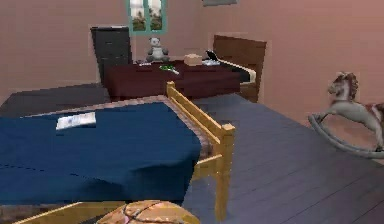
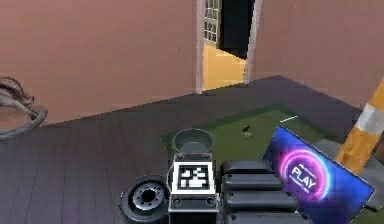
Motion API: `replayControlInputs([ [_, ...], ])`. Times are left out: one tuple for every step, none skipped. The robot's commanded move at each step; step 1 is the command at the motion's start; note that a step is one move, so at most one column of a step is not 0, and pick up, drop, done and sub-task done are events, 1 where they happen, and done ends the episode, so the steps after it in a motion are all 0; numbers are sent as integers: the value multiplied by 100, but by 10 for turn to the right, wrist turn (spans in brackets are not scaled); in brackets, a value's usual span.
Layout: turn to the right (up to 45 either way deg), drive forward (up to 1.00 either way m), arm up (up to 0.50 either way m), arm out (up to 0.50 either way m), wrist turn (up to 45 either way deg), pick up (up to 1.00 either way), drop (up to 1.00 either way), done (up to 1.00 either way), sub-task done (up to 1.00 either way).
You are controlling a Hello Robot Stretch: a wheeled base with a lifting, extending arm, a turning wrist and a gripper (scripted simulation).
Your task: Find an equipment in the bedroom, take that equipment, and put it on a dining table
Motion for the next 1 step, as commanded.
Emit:
replayControlInputs([
  [-450,0,0,0,0,0,0,0,0],
])
